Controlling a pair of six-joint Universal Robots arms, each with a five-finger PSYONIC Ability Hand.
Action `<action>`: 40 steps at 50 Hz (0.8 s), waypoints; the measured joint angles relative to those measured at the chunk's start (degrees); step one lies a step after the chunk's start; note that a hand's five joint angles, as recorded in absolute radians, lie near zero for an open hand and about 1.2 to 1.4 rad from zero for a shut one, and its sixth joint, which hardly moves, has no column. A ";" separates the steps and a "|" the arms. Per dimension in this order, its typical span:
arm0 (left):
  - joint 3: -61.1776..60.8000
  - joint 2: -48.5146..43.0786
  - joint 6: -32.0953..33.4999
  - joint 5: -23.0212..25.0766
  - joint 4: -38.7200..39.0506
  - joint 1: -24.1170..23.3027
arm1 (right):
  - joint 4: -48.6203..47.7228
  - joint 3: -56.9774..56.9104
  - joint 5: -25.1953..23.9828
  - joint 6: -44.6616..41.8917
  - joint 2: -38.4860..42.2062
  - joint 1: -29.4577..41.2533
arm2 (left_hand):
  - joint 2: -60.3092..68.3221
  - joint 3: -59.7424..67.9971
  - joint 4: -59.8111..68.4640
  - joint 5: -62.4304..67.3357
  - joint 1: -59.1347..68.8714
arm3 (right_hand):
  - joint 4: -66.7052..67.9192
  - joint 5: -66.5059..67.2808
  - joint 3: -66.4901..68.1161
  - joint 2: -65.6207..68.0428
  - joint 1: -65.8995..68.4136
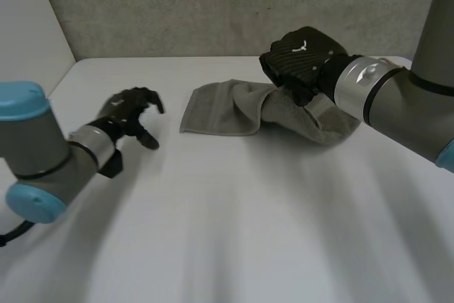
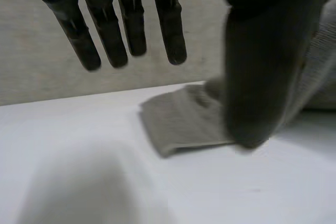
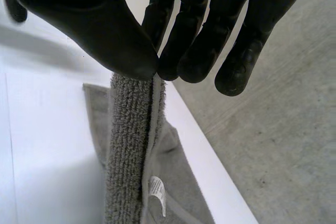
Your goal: Fold the towel.
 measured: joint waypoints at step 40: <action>2.53 -6.95 -4.96 -26.07 10.20 -13.39 | 0.96 6.16 2.08 10.25 -20.77 1.08 | 50.28 50.16 51.20 49.85 48.77 | 0.00 0.00 0.00 0.00 0.00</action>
